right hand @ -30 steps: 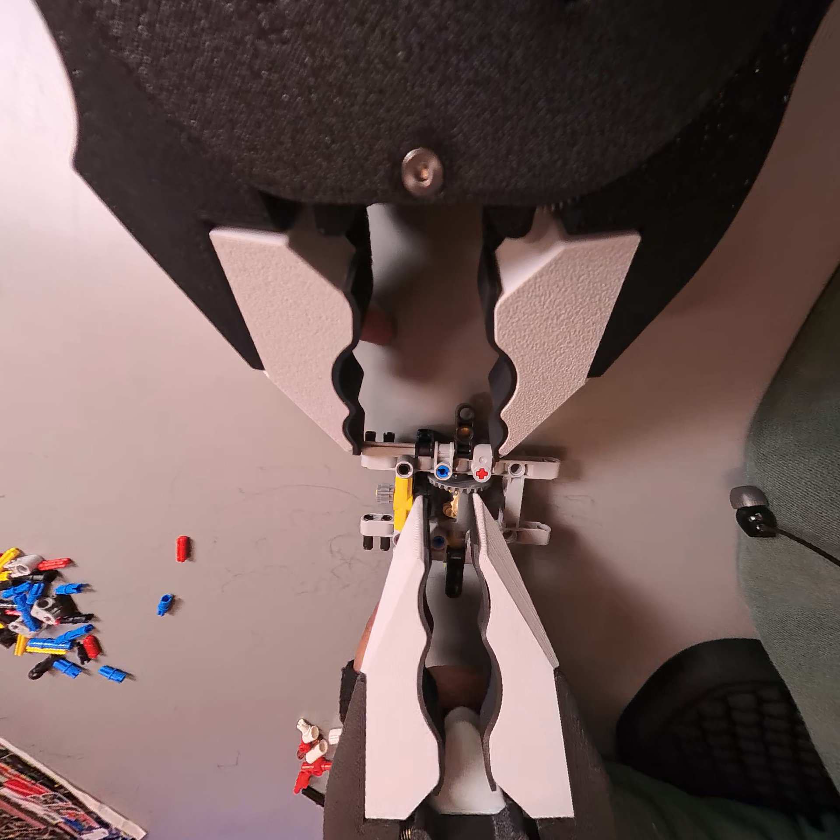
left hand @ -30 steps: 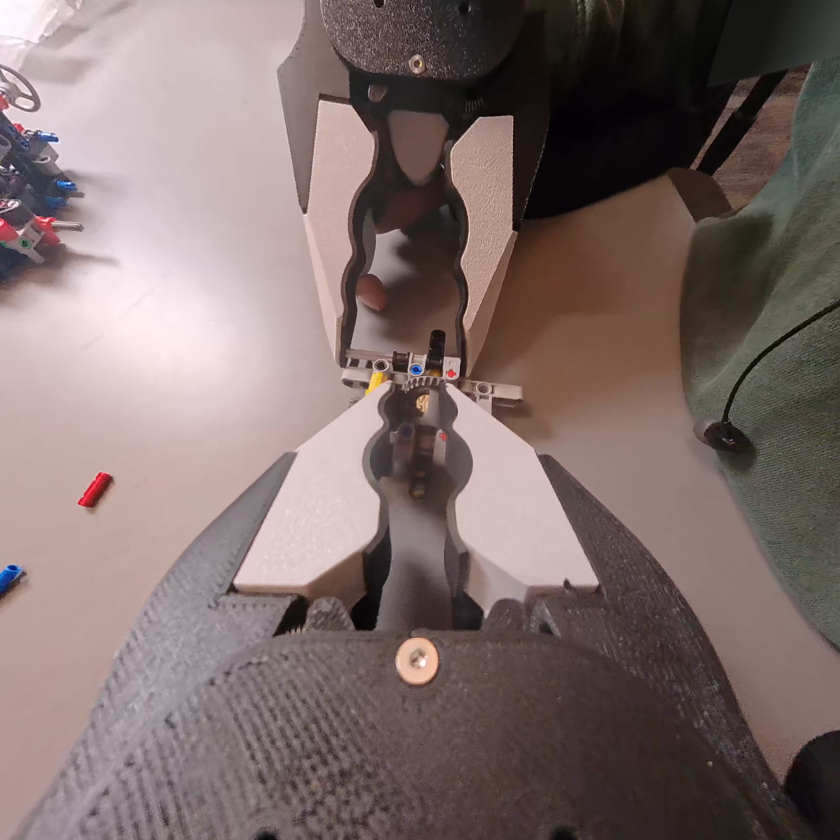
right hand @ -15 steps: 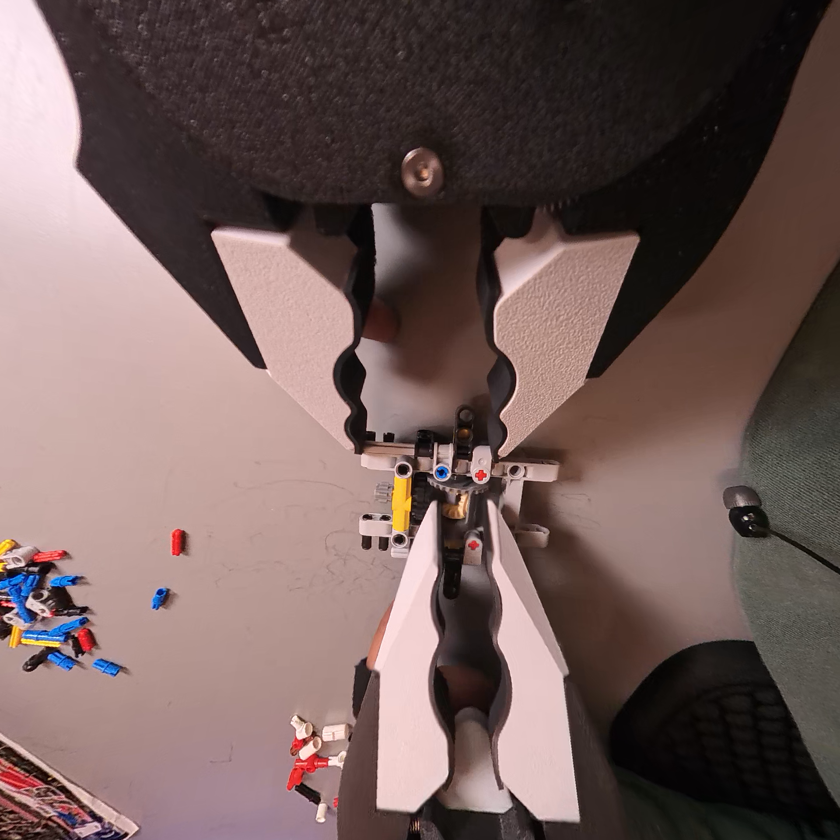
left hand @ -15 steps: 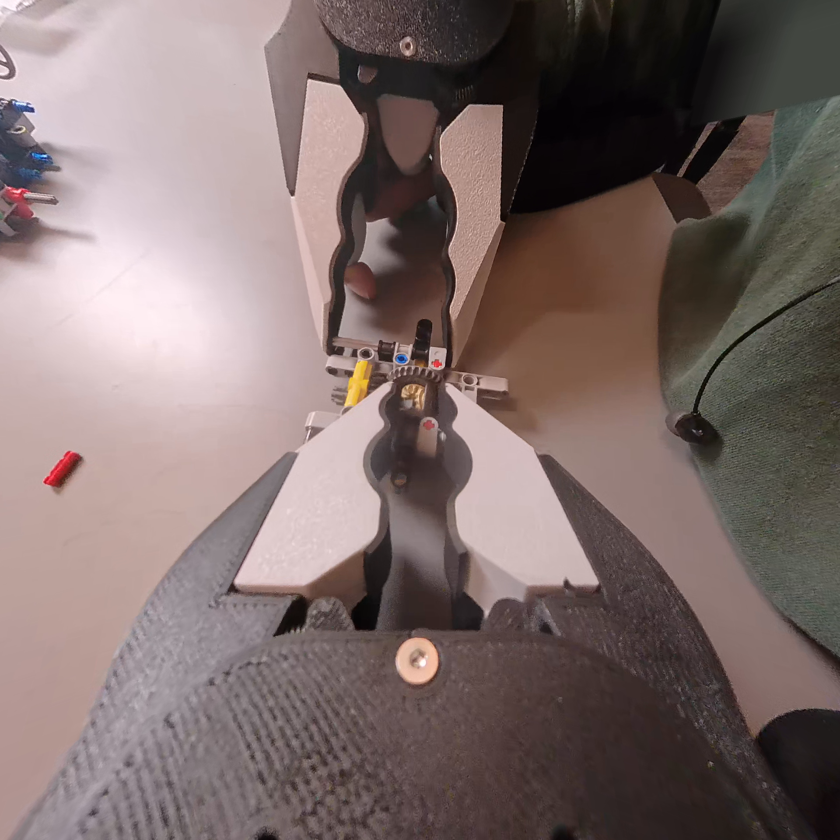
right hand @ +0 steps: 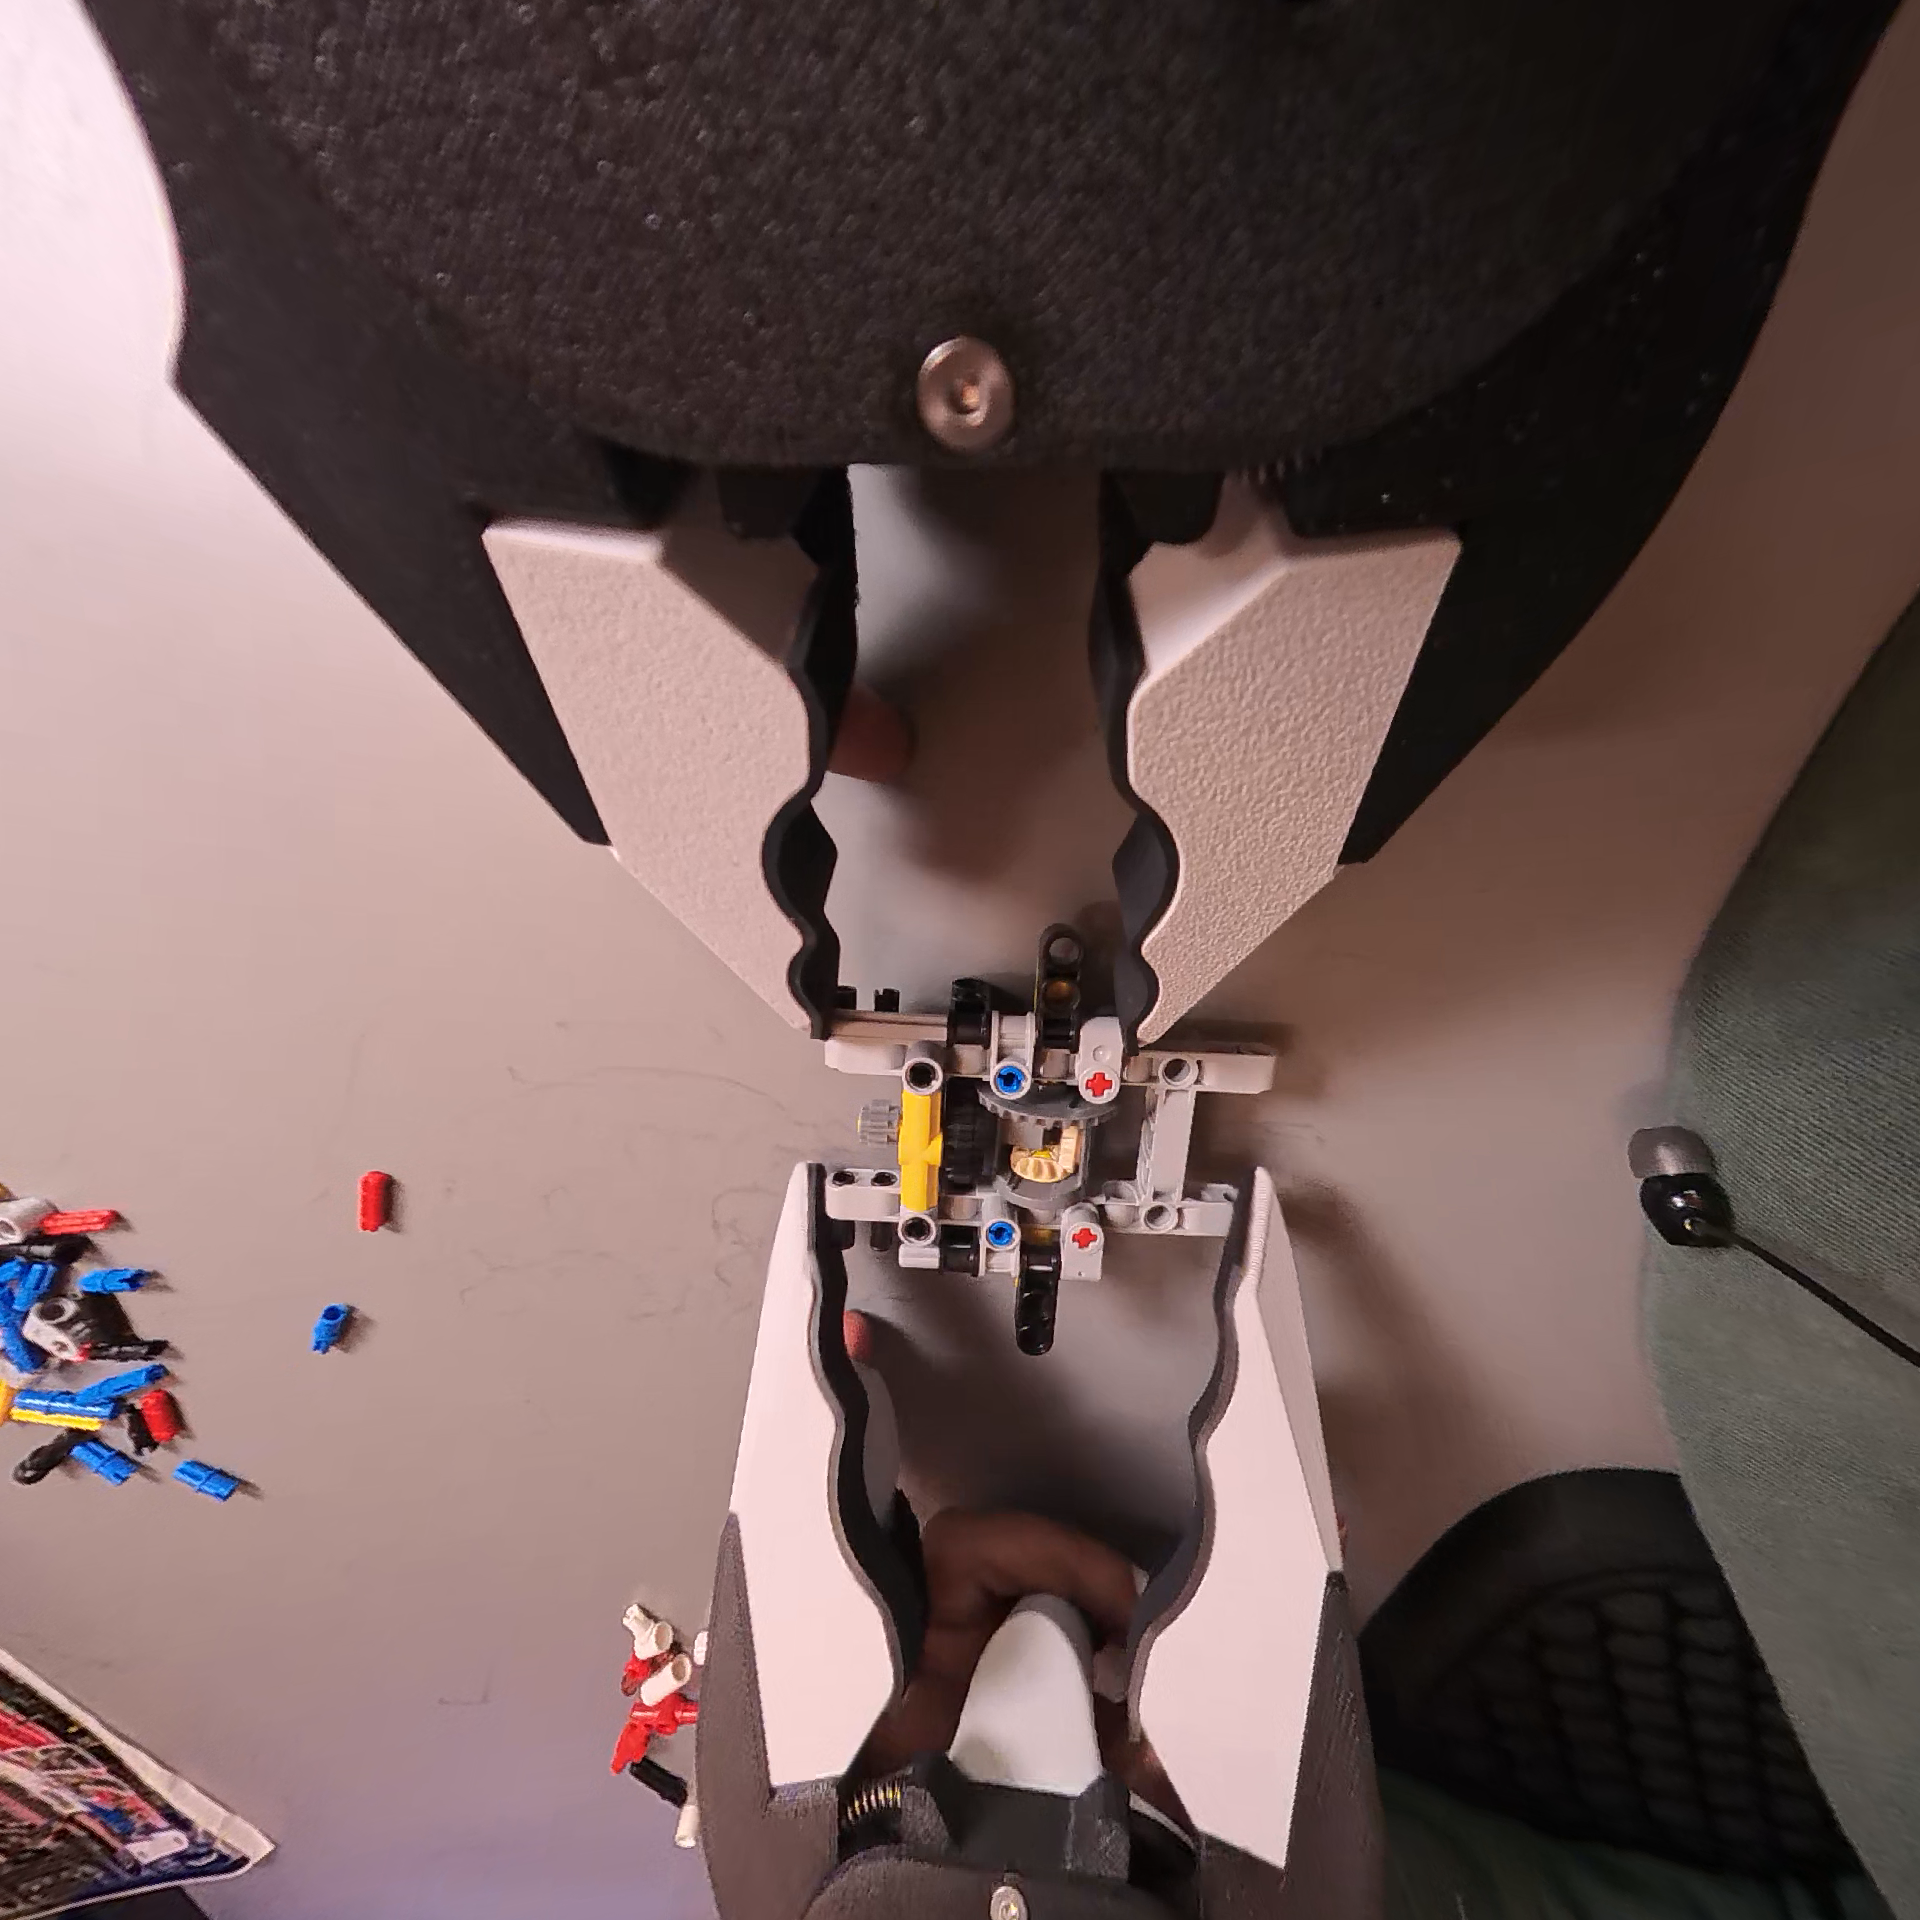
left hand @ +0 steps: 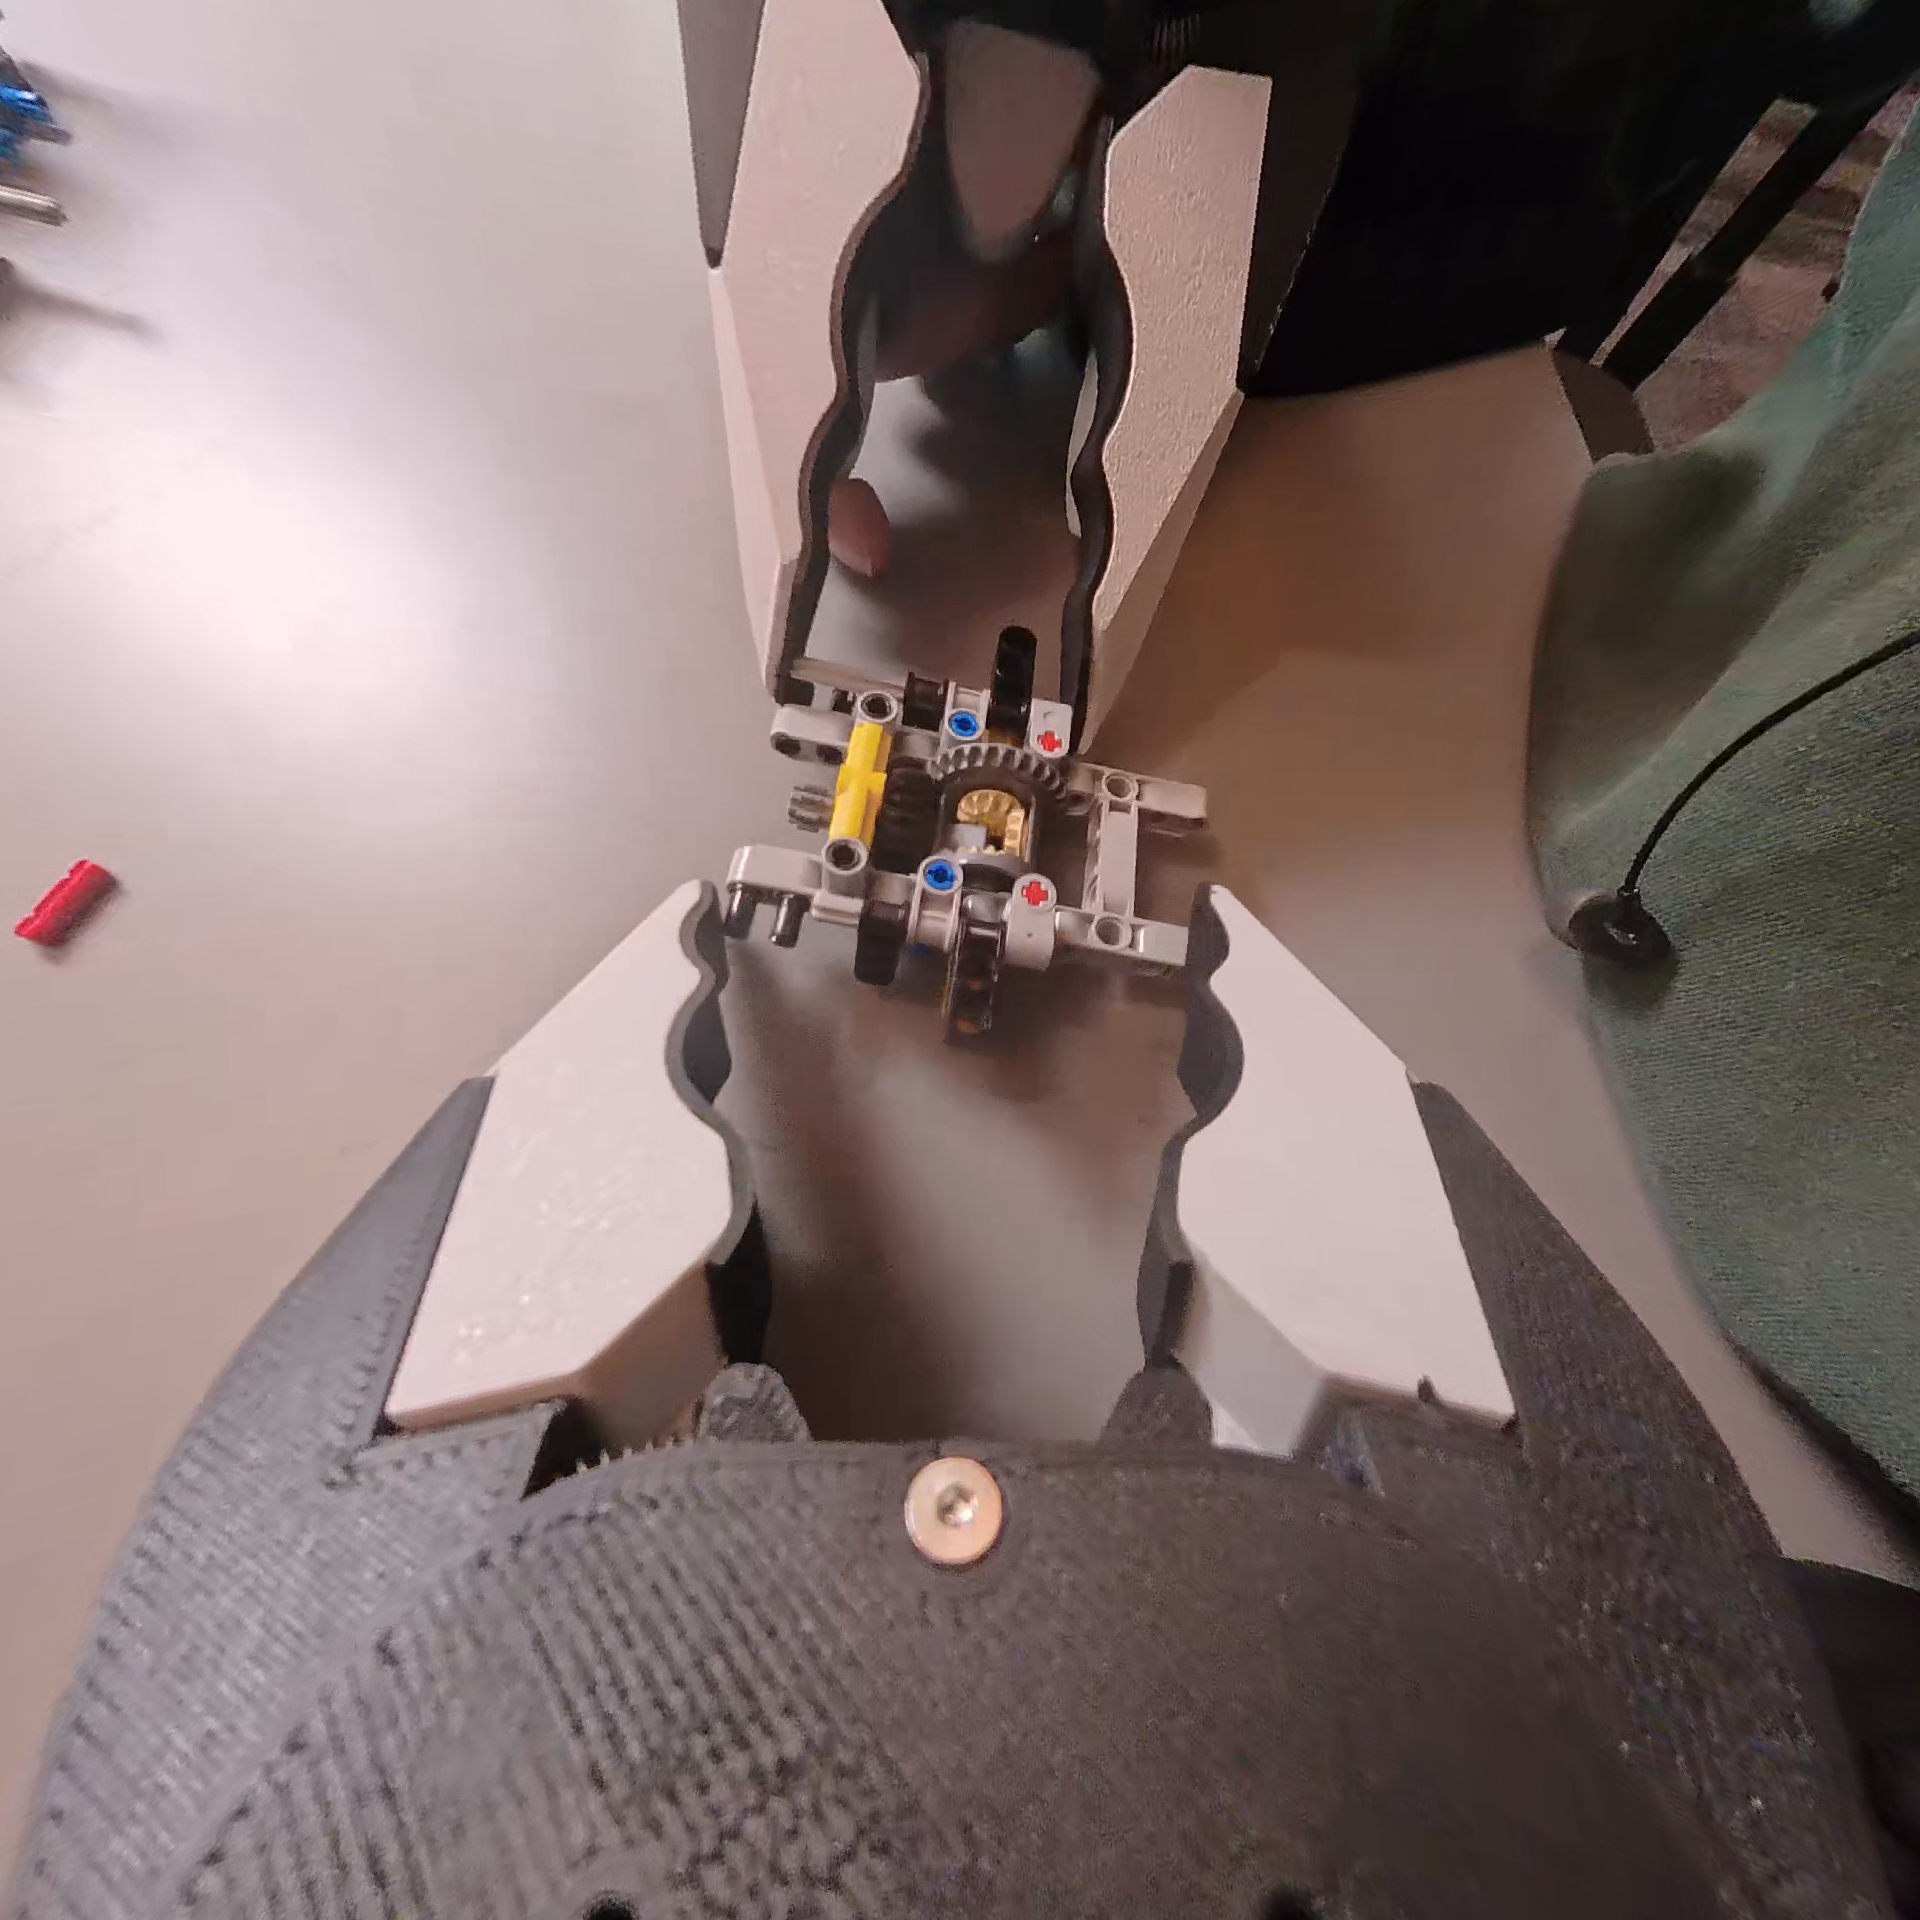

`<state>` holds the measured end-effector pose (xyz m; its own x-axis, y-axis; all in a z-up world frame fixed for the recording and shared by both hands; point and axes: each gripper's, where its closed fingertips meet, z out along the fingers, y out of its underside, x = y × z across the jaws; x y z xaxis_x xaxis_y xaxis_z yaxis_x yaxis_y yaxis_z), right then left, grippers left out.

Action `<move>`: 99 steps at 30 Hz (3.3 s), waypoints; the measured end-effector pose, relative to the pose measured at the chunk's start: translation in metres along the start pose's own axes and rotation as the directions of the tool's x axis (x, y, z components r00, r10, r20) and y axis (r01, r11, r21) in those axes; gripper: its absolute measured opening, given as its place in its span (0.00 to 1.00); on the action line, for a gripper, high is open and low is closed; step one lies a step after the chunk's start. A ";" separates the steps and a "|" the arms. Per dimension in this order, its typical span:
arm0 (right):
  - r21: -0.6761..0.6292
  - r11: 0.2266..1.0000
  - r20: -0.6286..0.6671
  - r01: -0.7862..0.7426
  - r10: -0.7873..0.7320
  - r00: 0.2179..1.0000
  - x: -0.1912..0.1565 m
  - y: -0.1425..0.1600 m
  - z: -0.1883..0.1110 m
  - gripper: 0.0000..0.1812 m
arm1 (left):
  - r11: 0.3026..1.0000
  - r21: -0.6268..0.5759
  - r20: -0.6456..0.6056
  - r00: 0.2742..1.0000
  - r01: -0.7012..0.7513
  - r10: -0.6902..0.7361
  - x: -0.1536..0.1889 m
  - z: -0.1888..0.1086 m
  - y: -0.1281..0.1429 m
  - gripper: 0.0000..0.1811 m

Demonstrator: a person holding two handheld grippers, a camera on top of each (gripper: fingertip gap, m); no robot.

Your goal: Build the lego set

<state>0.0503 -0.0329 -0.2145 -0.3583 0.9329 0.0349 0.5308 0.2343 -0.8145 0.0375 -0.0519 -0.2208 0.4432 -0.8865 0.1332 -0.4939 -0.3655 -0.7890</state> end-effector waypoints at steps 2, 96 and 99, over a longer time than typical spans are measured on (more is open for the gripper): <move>-0.001 1.000 0.002 0.001 -0.001 1.000 -0.001 0.000 0.000 0.29 | 1.000 -0.003 -0.008 1.000 -0.008 0.008 0.002 0.000 0.001 0.49; 0.017 1.000 -0.034 -0.010 0.011 0.999 -0.003 -0.002 -0.001 0.27 | 0.992 -0.077 0.054 0.993 -0.103 0.108 0.001 0.011 0.007 0.54; 0.016 1.000 -0.037 -0.009 0.010 0.999 -0.003 -0.002 -0.001 0.27 | 0.992 -0.077 0.052 0.993 -0.104 0.108 0.002 0.011 0.007 0.54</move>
<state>0.0511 -0.0359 -0.2121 -0.3241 0.9448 0.0485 0.5217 0.2213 -0.8239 0.0433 -0.0528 -0.2326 0.4259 -0.9046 0.0157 -0.5931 -0.2922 -0.7503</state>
